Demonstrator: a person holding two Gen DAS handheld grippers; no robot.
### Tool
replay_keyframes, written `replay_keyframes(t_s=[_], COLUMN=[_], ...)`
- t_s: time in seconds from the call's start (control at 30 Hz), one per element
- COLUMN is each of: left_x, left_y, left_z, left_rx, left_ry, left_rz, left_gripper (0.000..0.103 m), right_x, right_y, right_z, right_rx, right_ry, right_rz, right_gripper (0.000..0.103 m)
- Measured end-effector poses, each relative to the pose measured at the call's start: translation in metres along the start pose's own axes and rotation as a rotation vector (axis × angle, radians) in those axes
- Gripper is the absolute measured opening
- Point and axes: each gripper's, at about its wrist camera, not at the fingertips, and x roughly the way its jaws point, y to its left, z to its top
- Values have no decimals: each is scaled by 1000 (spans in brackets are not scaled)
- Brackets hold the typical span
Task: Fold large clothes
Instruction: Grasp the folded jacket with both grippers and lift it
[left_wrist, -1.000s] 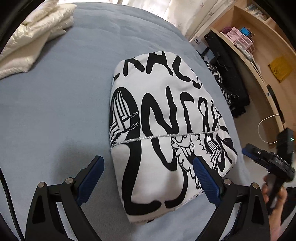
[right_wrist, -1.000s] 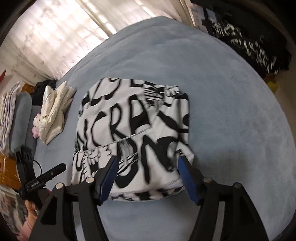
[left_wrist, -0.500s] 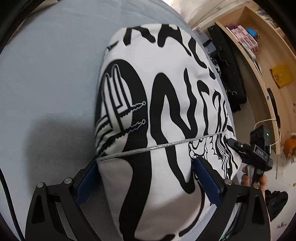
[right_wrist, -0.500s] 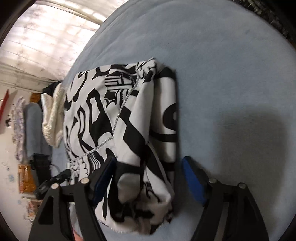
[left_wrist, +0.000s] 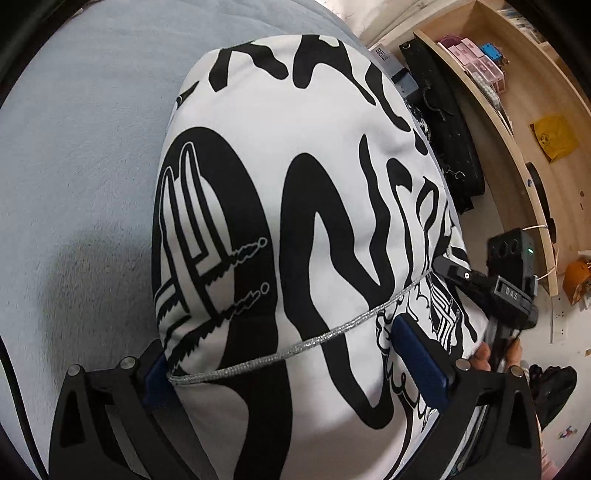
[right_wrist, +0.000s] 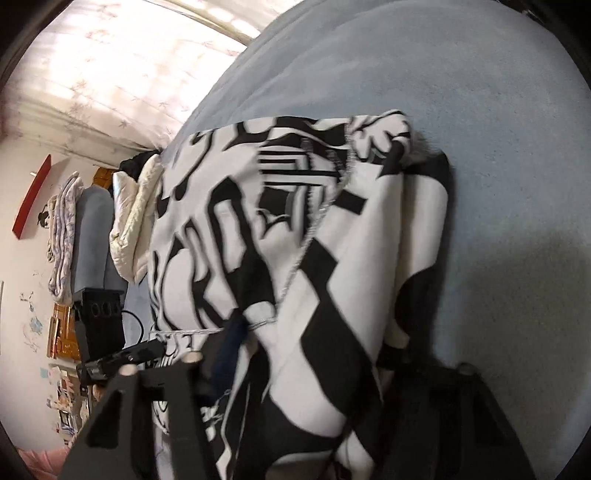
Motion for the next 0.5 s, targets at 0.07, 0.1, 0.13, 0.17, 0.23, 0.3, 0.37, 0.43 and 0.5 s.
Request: replay_keyframes(t_s=[0.07,0.1,0.13,0.17,0.23,0.3,0.37,0.43,0.5], left_x=[-6,-11,-20,-26,-39,-58,-75,-98,-120], left_y=[2,5,4,1,-7,-18,-21,-21,-15], left_z=[0,-1,-2,-3,-4,-7,-11,-19,-25], left_rx=[-20,-27,-29,-14,29,66,78,92,94], left_ry=[-34,-52,-87,-115,-153,-191,-206,-213,-220], left_rz=[19,18,18,20,36,67,80,97,106], left_gripper=[89,80,76,68,58,55,54,53,53], right_x=[-4,-6,-9,-12,-19,-24,-27,-29,-30], right_y=[11,17,24,30,49,68,89,112,133], right_z=[-2,-4,-5,-7,-13,-19,-28,-39,-47], right_rx=[-21,-29,-37,-47,-75,-102,-128,-152,-163], right_ry=[-23,-37,-52,-64,-95,-112,-119,-126,-130], right_rz=[-13,-21,-27,-31,-44,-49,-47,-48,-30], right_gripper=[39,37,33,30,27,25,24,24,24])
